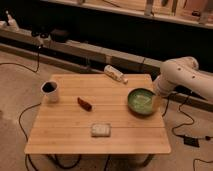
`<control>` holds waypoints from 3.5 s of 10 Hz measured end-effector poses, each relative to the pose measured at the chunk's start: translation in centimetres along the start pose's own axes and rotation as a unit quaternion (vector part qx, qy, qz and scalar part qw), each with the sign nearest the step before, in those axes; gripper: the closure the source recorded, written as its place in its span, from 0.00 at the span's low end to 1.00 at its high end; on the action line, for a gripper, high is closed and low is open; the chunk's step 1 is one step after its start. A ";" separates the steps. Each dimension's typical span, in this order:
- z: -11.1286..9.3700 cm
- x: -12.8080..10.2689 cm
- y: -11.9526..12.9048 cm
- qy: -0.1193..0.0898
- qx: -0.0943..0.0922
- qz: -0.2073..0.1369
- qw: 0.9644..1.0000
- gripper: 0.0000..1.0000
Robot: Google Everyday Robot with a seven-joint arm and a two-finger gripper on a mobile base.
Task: Pick up the ceramic bowl
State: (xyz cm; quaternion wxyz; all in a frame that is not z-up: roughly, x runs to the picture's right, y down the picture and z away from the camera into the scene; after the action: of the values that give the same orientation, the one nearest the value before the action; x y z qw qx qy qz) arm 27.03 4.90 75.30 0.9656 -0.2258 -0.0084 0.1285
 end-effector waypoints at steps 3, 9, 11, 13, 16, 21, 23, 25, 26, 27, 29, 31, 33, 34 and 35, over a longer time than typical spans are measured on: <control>0.0 0.0 0.0 0.000 0.000 0.000 1.000 0.20; 0.0 0.0 0.0 0.000 0.000 0.000 1.000 0.20; 0.1 0.0 0.0 -0.001 -0.003 -0.001 1.000 0.20; 0.1 0.2 -0.5 -0.005 -0.003 -0.026 1.000 0.20; -0.7 1.6 -2.7 0.015 0.010 -0.137 0.990 0.20; -1.3 3.0 -4.4 0.040 0.018 -0.205 0.978 0.20; 1.4 1.6 -2.6 -0.008 0.002 -0.219 0.976 0.20; 5.5 1.4 -0.2 -0.054 -0.027 -0.235 0.970 0.20; 7.2 1.6 0.7 -0.074 -0.043 -0.240 0.967 0.20; 8.2 1.8 1.2 -0.087 -0.051 -0.241 0.965 0.20; 8.8 1.6 1.4 -0.094 -0.056 -0.245 0.963 0.20; 8.8 1.6 1.4 -0.094 -0.056 -0.246 0.963 0.20; 9.7 1.1 1.3 -0.103 -0.042 -0.265 0.958 0.20; 10.4 0.6 1.2 -0.110 -0.032 -0.280 0.953 0.20; 11.8 -0.6 1.3 -0.124 -0.016 -0.307 0.943 0.20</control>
State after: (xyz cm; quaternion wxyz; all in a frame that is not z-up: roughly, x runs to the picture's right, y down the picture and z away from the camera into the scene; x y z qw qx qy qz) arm 25.29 10.98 85.35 0.9457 -0.2102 -0.1990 -0.1477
